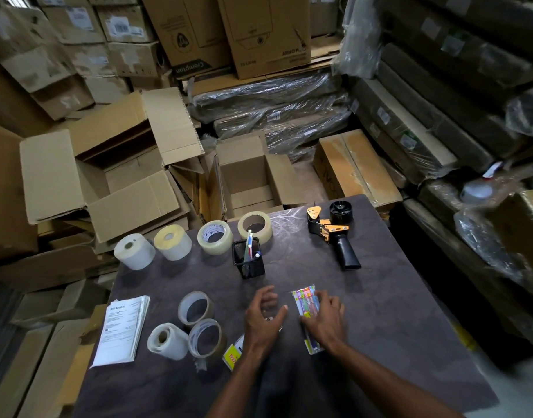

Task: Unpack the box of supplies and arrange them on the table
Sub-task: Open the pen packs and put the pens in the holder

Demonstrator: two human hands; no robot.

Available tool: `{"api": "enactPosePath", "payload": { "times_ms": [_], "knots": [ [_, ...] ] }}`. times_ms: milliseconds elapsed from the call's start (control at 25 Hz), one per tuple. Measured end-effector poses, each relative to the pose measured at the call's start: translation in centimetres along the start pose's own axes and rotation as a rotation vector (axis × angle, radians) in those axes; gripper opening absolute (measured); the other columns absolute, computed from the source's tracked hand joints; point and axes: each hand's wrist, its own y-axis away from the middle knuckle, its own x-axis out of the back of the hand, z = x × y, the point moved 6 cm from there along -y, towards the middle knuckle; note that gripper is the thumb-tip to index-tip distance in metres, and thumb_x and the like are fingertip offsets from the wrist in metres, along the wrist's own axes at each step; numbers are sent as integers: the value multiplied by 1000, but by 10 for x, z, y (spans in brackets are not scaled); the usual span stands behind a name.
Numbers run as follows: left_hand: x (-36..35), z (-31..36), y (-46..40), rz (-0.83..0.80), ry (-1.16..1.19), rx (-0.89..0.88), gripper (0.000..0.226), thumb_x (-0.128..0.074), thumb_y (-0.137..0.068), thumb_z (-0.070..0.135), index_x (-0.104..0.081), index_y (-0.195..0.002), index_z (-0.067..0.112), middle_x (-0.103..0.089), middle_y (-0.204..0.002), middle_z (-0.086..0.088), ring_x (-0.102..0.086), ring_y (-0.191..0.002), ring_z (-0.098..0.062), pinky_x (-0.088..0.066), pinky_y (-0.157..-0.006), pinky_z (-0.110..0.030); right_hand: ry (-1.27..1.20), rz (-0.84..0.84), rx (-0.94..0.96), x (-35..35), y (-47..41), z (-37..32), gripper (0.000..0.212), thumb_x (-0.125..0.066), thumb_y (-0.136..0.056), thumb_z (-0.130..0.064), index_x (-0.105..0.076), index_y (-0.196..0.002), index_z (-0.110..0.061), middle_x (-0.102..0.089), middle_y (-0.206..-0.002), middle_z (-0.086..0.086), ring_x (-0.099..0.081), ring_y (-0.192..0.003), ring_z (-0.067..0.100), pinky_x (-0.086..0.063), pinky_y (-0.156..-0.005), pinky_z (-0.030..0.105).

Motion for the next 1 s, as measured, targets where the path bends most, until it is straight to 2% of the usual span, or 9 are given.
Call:
{"api": "enactPosePath", "payload": {
  "times_ms": [200,280,400,520,640,800,920,1000],
  "knots": [
    [-26,-25,27,-128,-22,90,46,-81,-77,12,-61,-114,32,-68,-105,4,-67,-97,-12,-53,-77,-16,-87,-60,-13,-9,-1,7,75,-81,-53,-31,-47,-120,-27,-52,-112,4,-51,-109,29,-47,-91,38],
    [-29,-31,33,-166,-21,127,46,-80,-79,12,-60,-116,31,-67,-108,3,-67,-99,-12,-55,-80,-18,-153,-58,11,-7,-1,9,75,-82,-51,-26,-49,-118,-27,-59,-110,0,-56,-105,25,-49,-90,37],
    [-31,-37,36,-199,-12,167,47,-77,-81,10,-58,-115,37,-65,-110,1,-70,-97,-10,-57,-83,-25,-272,-76,-4,-6,2,13,55,-84,-63,-19,-54,-109,-25,-69,-96,-6,-67,-90,18,-54,-83,35],
    [-34,-38,40,-199,11,213,44,-67,-87,13,-58,-116,44,-66,-116,1,-69,-99,-12,-58,-87,-31,-305,-68,5,-7,2,13,28,-80,-75,-23,-64,-98,-23,-72,-90,-4,-69,-84,16,-56,-81,35],
    [-41,-35,42,-190,103,286,36,-55,-95,17,-61,-119,43,-69,-115,5,-70,-101,-14,-58,-90,-41,-371,-121,39,-11,3,6,25,-81,-73,-27,-71,-94,-18,-74,-85,-4,-69,-77,12,-59,-79,37],
    [-52,-22,42,-162,180,298,33,-48,-100,38,-56,-132,38,-68,-121,4,-68,-107,-13,-57,-94,-44,-512,-161,86,-11,13,-10,29,-76,-68,-39,-74,-91,-21,-75,-79,2,-72,-75,15,-61,-73,35],
    [-54,-21,40,-117,249,329,50,-51,-87,60,-55,-132,38,-68,-122,5,-66,-111,-14,-54,-97,-47,-624,-220,100,-4,23,-26,17,-72,-81,-29,-77,-94,-19,-76,-78,7,-72,-69,16,-60,-63,34],
    [-50,-16,37,-89,264,334,52,-51,-83,65,-56,-128,39,-68,-120,0,-68,-108,-18,-55,-95,-46,-715,-294,95,-2,28,-35,15,-68,-91,-25,-77,-94,-13,-74,-75,5,-69,-65,13,-55,-57,28]
  ]
}}
